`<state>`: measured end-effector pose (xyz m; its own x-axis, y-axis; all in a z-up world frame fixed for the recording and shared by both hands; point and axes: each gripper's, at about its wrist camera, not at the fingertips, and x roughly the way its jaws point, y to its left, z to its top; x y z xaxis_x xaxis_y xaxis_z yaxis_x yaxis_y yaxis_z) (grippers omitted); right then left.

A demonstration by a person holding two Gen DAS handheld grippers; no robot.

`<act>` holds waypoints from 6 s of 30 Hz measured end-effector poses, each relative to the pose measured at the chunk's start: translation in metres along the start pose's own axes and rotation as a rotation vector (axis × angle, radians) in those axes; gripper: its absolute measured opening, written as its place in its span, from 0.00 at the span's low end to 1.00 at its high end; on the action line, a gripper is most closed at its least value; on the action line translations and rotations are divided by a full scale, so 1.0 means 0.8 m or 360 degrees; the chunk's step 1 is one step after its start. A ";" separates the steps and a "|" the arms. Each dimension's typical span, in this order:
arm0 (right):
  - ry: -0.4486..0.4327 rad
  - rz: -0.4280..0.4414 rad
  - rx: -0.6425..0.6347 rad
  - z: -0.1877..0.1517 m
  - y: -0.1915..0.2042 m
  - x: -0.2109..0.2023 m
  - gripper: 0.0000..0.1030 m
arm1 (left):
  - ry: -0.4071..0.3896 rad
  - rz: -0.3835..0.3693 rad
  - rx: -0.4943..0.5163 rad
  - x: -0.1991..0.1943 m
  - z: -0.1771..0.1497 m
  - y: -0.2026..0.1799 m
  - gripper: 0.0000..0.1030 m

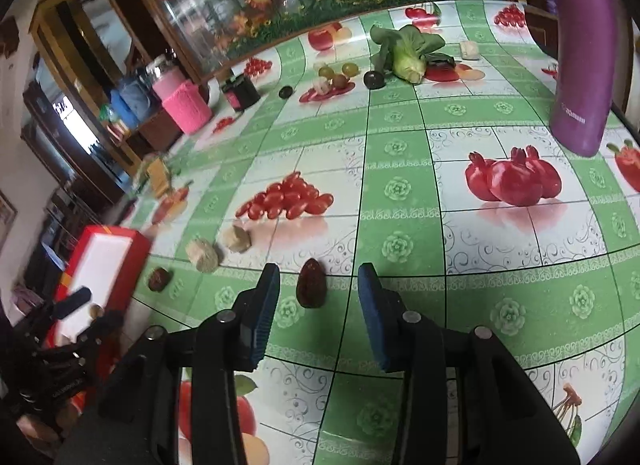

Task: Organize fruits
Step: 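Move both grippers back over the red dates on the table, then grasp a red date with the left gripper while the right grasps another date, then carry both red dates over the tray with both grippers, then open both grippers to drop the dates into the tray, then move both grippers back over the beige cubes on the table, then grasp a beige cube with the left gripper while the right grasps another cube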

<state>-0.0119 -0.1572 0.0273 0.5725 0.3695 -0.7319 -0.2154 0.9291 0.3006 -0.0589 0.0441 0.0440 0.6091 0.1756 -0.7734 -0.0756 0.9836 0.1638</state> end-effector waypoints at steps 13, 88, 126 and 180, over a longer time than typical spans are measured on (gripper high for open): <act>0.0057 -0.0235 -0.0203 -0.007 0.024 0.029 0.18 | 0.0096 -0.0075 0.0067 0.046 0.034 -0.014 0.59; 0.0097 0.0472 -0.0331 0.008 0.262 0.072 0.20 | 0.0075 0.0172 -0.0459 -0.023 -0.046 0.196 0.58; 0.0179 0.0144 -0.0263 0.026 0.084 0.080 0.20 | 0.0076 -0.0113 -0.0148 -0.031 -0.022 0.019 0.62; -0.0014 0.0108 0.0107 0.074 0.022 0.056 0.17 | -0.0092 -0.0333 -0.0011 -0.003 0.059 -0.057 0.27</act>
<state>0.0564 -0.1253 0.0360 0.5654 0.4314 -0.7030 -0.2007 0.8987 0.3900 -0.0199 -0.0032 0.0670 0.6564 -0.0346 -0.7536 0.0516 0.9987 -0.0009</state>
